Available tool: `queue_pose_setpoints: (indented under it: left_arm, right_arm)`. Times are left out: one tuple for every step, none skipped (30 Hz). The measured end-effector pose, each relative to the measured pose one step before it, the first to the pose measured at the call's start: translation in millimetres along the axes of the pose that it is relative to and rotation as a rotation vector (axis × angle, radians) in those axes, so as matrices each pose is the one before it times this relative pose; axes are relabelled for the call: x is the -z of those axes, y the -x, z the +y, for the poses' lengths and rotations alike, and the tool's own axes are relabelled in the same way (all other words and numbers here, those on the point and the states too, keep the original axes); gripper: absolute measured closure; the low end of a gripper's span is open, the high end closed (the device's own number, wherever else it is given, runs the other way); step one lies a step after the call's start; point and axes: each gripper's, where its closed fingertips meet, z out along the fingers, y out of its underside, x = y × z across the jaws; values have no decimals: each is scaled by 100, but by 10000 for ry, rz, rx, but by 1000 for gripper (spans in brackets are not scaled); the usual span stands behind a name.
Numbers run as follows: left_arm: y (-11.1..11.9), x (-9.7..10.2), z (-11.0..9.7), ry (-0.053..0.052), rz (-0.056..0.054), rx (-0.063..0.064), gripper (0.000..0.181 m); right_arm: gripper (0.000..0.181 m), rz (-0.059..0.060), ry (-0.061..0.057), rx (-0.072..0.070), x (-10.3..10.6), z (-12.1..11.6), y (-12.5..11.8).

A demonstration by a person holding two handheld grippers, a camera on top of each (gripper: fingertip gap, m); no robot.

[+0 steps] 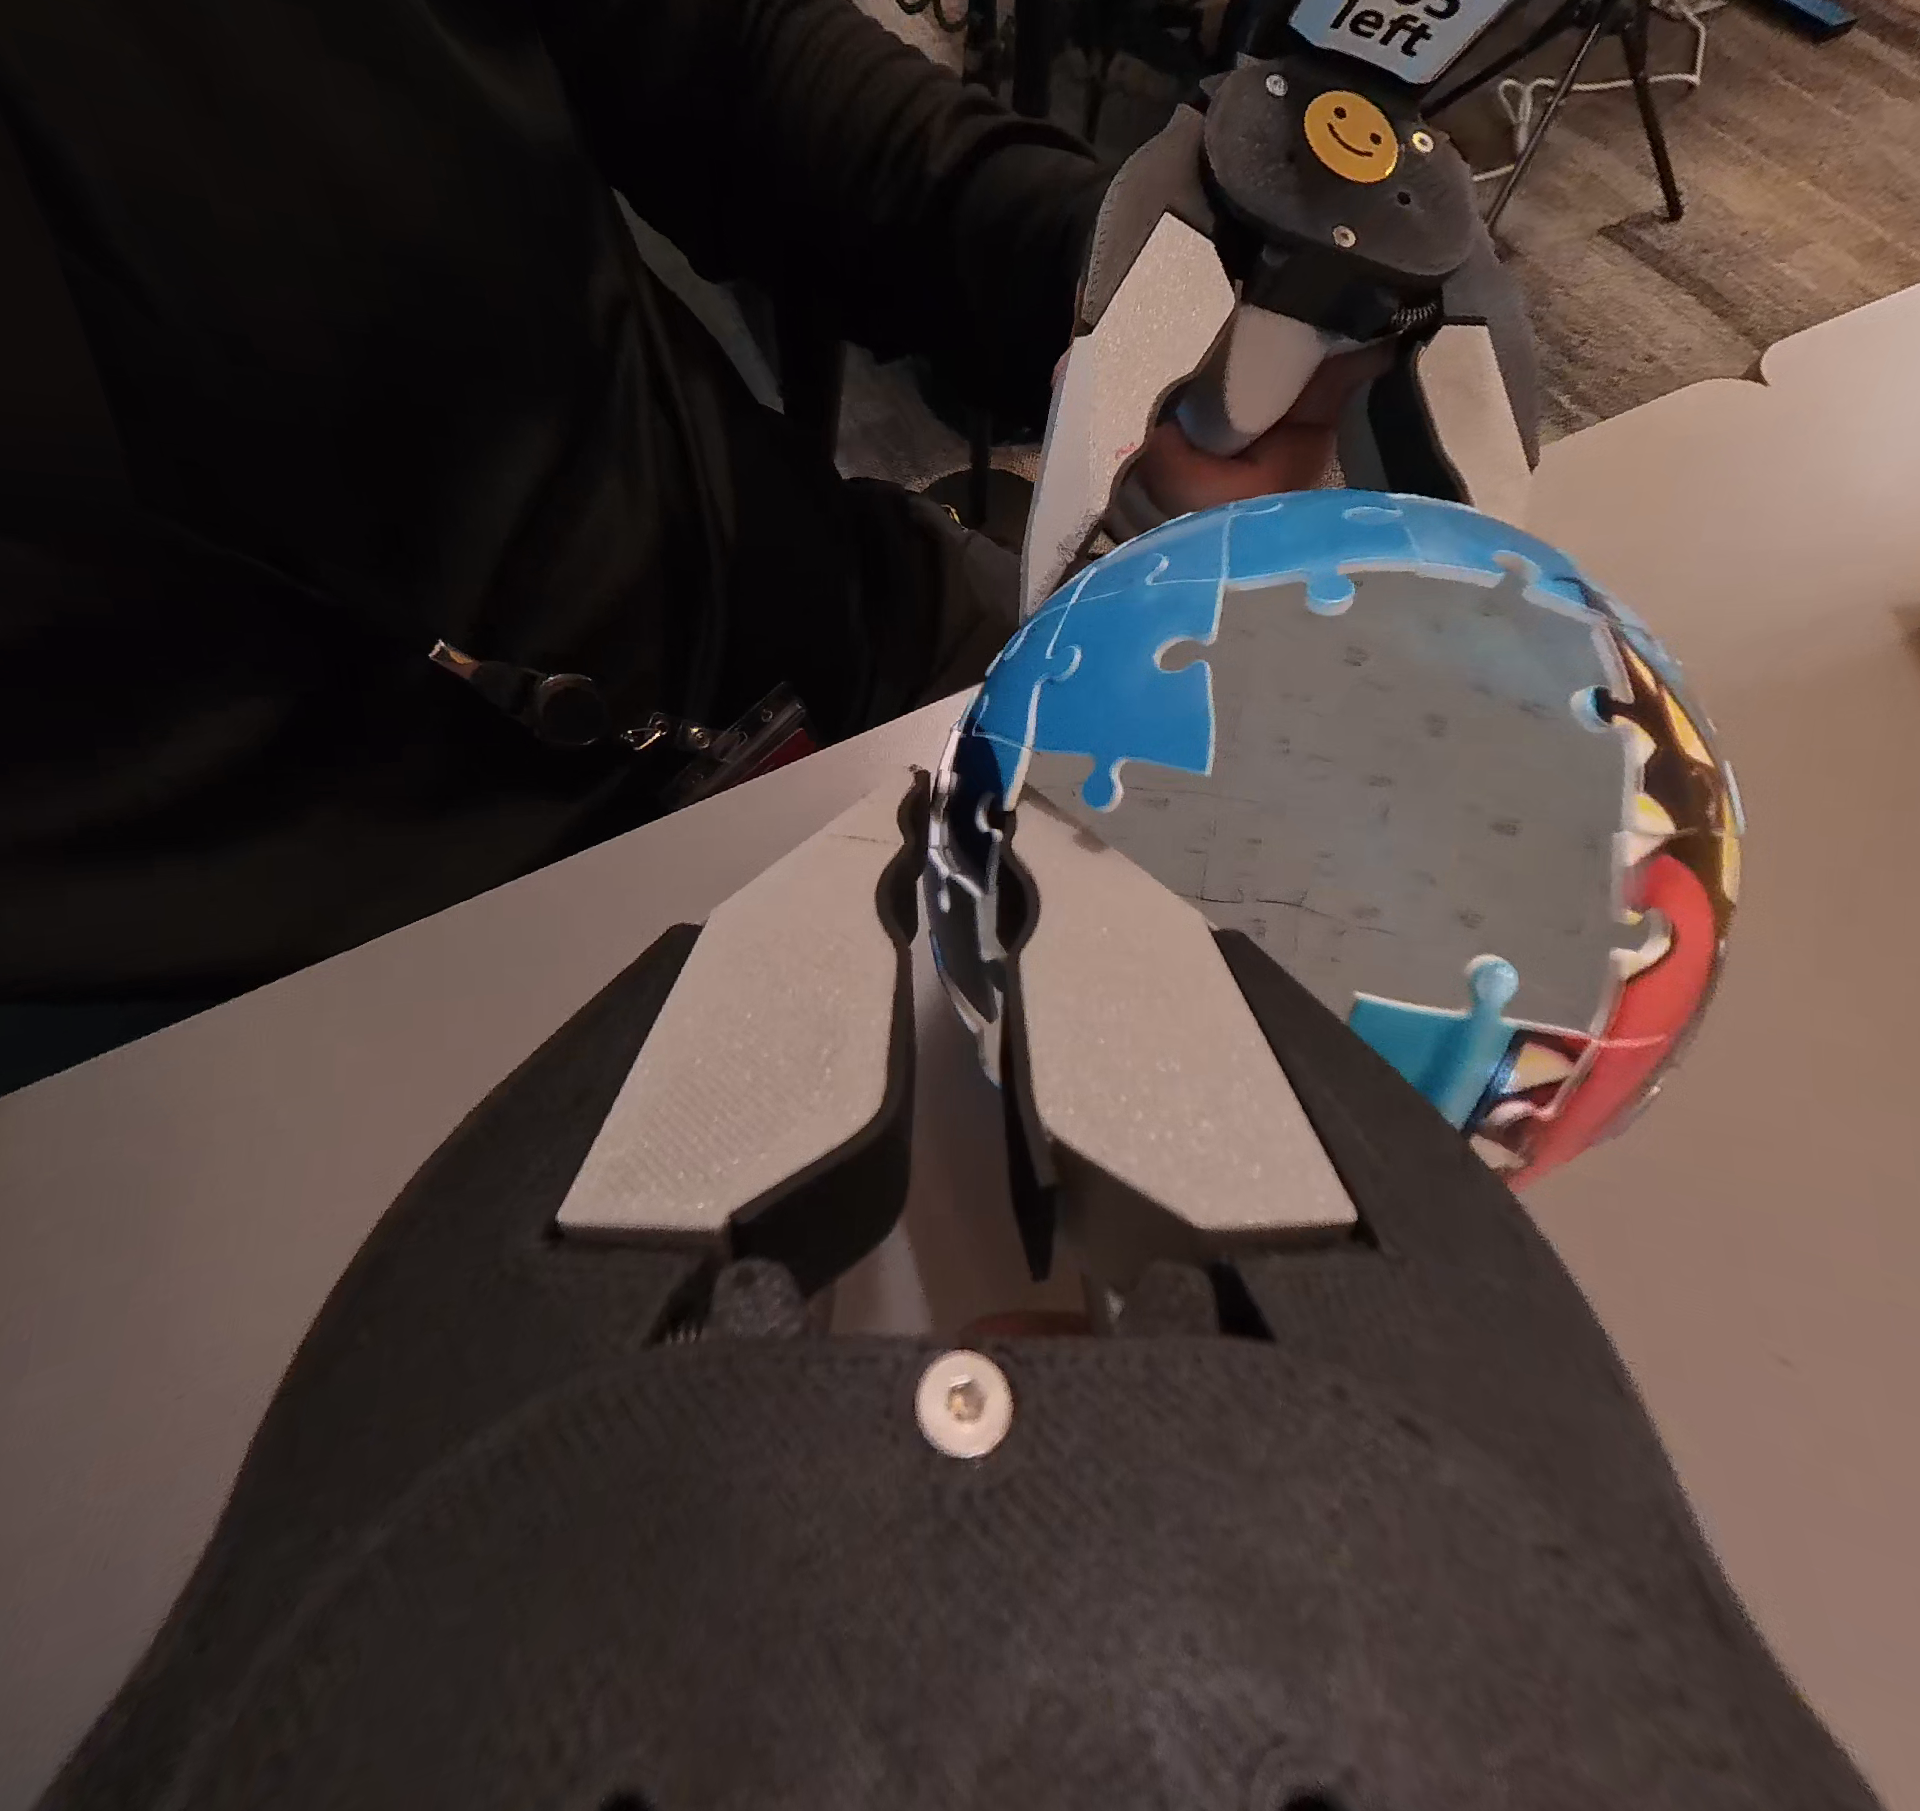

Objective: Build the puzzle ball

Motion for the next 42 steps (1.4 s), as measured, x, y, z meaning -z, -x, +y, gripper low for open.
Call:
queue_pose_setpoints:
  left_arm:
    - [-28, -21, 25, 17, 7, -13, 72]
    - [-48, -17, 2, 6, 17, -9, 72]
    - [-26, -20, 6, 3, 10, -8, 72]
    - [-15, -10, 7, 3, 1, -8, 72]
    - [-8, -12, 24, 4, 5, -2, 72]
    - [9, -18, 29, 7, 8, 11, 72]
    - [2, -8, 32, 7, 10, 18, 72]
    - [-3, -8, 36, 9, 10, 12, 72]
    - [-11, -2, -1, 8, 7, 0, 72]
    - [-24, 5, -6, 6, 4, -9, 72]
    - [-45, -1, -25, -3, 10, -8, 72]
    - [-70, -15, -50, -13, 24, -4, 72]
    - [-90, -16, -36, -8, 22, -12, 72]
    - [-61, -40, 12, 9, 11, -30, 72]
    - [-43, -33, 34, 20, 7, -30, 72]
    - [-57, -38, 76, 23, 18, -17, 72]
    - [-44, -30, 60, 15, 26, -12, 72]
    - [-42, -21, 72, 7, 26, -10, 72]
    - [-8, -13, 72, 12, 21, -6, 72]
    - [12, 7, 80, 24, 5, -9, 72]
    - [65, 13, 56, 35, -30, -28, 72]
    - [72, 40, -3, 20, -44, -47, 72]
    - [28, 56, -86, -2, -26, -43, 72]
    - [16, 86, -188, -32, -46, -60, 73]
    - [-1, 129, -321, -92, -88, -117, 74]
    - [-133, 180, -356, -79, -54, -146, 75]
    - [-250, 233, -242, 37, -12, -149, 75]
    - [-233, 288, -86, 174, -25, -141, 75]
    - [-202, 353, -5, 201, -54, -172, 74]
    - [-198, 408, 82, 201, -48, -226, 73]
    - [-128, 409, 288, 285, -67, -263, 73]
    - [92, 384, 509, 386, -180, -301, 73]
    - [307, 397, 561, 390, -290, -282, 73]
    - [288, 464, 469, 357, -250, -215, 73]
    - [223, 548, 274, 261, -162, -131, 73]
    - [300, 610, 52, 110, -164, -64, 74]
    - [552, 596, -33, -1, -260, -21, 77]
    - [871, 492, 122, 9, -370, 0, 80]
    - [1103, 307, 262, 26, -418, 145, 82]
    - [1111, 106, 365, 82, -334, 244, 84]
    - [1100, -74, 371, 173, -300, 255, 86]
    - [1034, -206, 256, 237, -260, 175, 86]
  right_arm:
    - [175, -77, -13, -84, -1, 15, 36]
    - [176, -69, -5, -44, 4, 4, 48]
    - [178, -30, -19, 3, 7, -39, 21]
    - [179, 27, -13, 44, -24, -36, -9]
    - [179, 46, 33, 64, -47, 20, -13]
    - [179, 7, 56, 34, -59, 43, 30]
    - [179, -15, 50, 10, -37, 49, 49]
    - [179, -9, 20, 18, -19, 20, 39]
    - [180, -24, -2, -1, -12, 14, 33]
    - [180, -18, -3, -27, -8, 26, 3]
    - [180, 23, -15, -17, -21, 17, -72]
    - [179, 64, -16, 17, -59, -6, -84]
    - [179, 62, 16, 32, -89, 8, -45]
    - [179, 42, 58, 12, -48, 13, -10]
    - [177, 72, 74, 14, -2, -16, -81]
    - [164, 144, 64, -14, 75, -61, -199]
    - [148, 176, 86, -31, 154, -12, -260]
    - [142, 165, 117, 20, 242, 77, -212]
    - [139, 178, 132, 82, 312, 141, -178]
    - [134, 194, 135, 127, 401, 156, -128]
    - [133, 226, 165, 152, 464, 171, -128]
    - [136, 182, 176, 175, 478, 144, -23]
    - [142, 97, 152, 201, 444, 97, 150]
    - [151, 136, 166, 219, 350, 105, 118]
    - [154, 279, 240, 199, 232, 196, -133]
    - [153, 314, 264, 154, 135, 212, -257]
    - [151, 245, 231, 96, 100, 179, -198]
    - [147, 189, 186, 42, 133, 145, -172]
    - [144, 135, 76, 6, 213, 19, -115]
    - [143, 57, -68, -21, 263, -132, -21]
    - [143, 14, -99, -41, 232, -117, 20]
    - [143, 95, 58, -38, 202, 119, -131]
    - [142, 196, 202, -37, 204, 349, -275]
    - [140, 193, 151, -71, 285, 318, -257]
    - [139, 167, 1, -138, 391, 148, -190]
    - [139, 127, -154, -217, 442, -5, -136]
    - [138, 49, -232, -291, 433, -71, 11]
    - [138, 40, -191, -326, 370, 62, 42]
    - [138, 175, -112, -317, 269, 286, -141]
    - [135, 332, -23, -304, 206, 520, -329]
    - [130, 329, 28, -327, 189, 692, -284]
    - [125, 245, 31, -393, 194, 781, -102]
